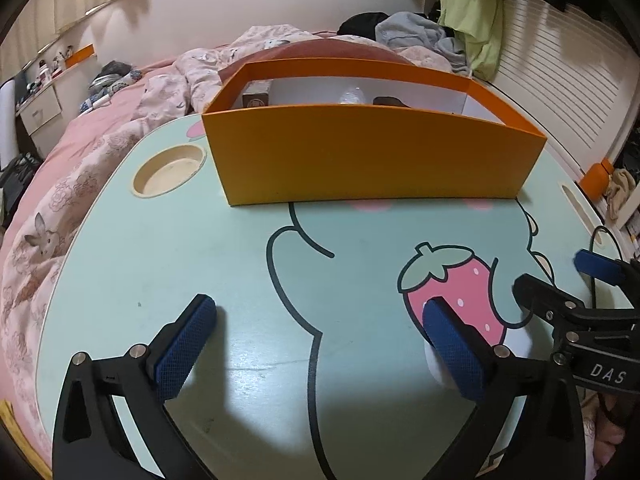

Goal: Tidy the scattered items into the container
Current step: 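Withdraw both open grippers from the box back over the empty table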

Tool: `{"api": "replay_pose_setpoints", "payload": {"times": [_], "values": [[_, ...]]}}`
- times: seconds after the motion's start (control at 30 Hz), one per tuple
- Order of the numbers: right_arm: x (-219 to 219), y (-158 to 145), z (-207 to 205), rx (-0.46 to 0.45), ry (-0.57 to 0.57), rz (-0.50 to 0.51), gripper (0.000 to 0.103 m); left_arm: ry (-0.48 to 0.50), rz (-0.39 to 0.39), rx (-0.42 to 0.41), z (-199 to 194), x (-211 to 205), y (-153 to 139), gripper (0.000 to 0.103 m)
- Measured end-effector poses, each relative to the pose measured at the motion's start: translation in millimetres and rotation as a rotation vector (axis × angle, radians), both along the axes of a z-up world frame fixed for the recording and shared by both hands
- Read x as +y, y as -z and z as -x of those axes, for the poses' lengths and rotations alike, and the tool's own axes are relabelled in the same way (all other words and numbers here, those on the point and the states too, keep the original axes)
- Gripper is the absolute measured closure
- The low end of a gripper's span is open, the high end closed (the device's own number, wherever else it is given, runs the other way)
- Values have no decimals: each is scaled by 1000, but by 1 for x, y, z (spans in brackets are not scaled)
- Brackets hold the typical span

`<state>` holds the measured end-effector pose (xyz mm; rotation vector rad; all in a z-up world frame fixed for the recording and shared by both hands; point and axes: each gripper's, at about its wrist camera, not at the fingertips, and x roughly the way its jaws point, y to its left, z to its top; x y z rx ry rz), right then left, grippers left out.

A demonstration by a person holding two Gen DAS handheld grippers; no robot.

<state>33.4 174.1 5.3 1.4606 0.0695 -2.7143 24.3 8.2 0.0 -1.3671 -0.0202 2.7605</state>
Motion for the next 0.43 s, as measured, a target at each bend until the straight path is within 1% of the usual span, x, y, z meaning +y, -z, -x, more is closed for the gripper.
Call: {"api": "replay_pose_setpoints", "payload": {"times": [0.43], "values": [[0, 1, -2, -1, -3, -1, 1, 0, 1, 3, 1, -1, -1, 0]]}}
